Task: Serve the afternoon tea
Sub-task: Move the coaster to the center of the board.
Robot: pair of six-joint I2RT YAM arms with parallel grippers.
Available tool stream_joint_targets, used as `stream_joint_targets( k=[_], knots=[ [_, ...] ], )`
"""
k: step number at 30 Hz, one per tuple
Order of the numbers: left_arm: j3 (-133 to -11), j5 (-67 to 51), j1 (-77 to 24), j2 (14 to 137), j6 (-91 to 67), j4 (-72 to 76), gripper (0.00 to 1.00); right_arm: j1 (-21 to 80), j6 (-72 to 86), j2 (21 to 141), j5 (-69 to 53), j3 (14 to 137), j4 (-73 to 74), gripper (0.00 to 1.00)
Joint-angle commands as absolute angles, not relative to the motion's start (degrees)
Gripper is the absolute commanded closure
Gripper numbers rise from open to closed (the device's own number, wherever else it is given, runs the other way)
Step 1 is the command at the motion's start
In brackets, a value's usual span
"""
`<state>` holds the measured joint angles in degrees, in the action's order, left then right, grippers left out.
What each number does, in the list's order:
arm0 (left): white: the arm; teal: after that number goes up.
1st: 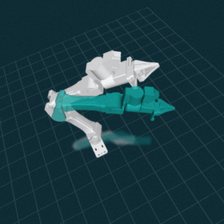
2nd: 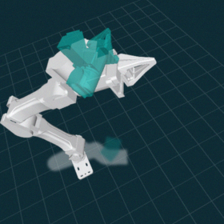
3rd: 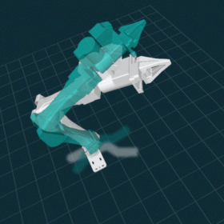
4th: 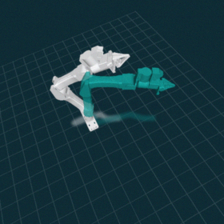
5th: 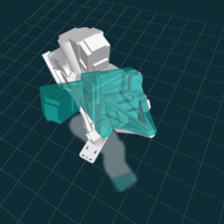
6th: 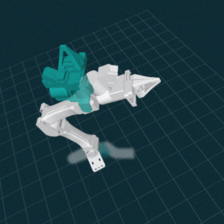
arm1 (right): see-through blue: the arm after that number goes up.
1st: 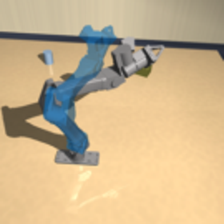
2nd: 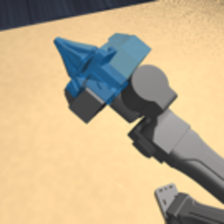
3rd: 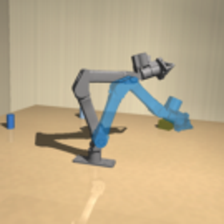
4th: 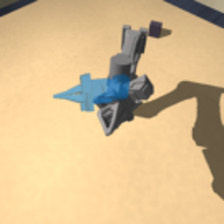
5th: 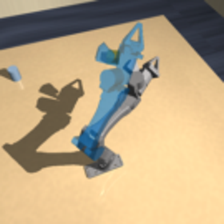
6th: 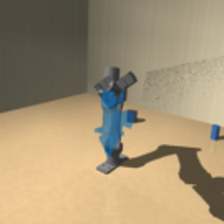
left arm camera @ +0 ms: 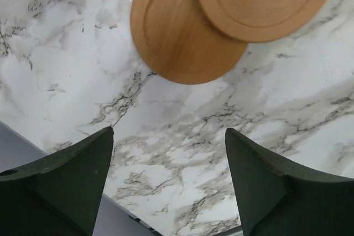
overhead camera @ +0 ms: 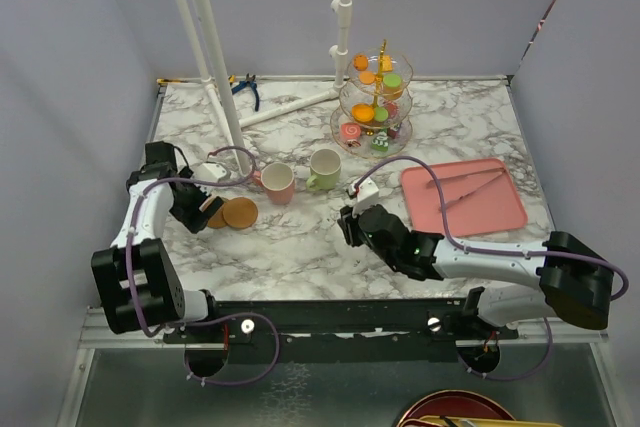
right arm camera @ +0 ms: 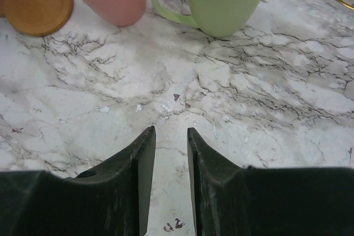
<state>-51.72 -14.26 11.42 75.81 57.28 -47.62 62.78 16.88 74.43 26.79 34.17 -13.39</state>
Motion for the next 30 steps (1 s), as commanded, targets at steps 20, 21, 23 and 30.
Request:
stream_joint_targets(
  k=[20,21,23,30],
  knots=[
    [-50.8,-6.9,8.2,95.6,35.5,-24.5,0.31,65.5,18.6,72.3,30.3,33.2,-12.3,0.67],
    [-49.1,-7.1,7.3,94.8,35.7,-24.5,0.32,65.6,18.6,72.1,30.5,33.1,-12.3,0.67],
    [-46.0,-7.8,6.2,93.1,35.9,-24.6,0.32,65.6,18.4,71.8,30.8,33.1,-12.3,0.67],
    [-39.3,-9.9,0.3,86.4,34.6,-24.8,0.31,65.6,18.4,72.6,30.3,32.8,-13.0,0.67]
  ],
)
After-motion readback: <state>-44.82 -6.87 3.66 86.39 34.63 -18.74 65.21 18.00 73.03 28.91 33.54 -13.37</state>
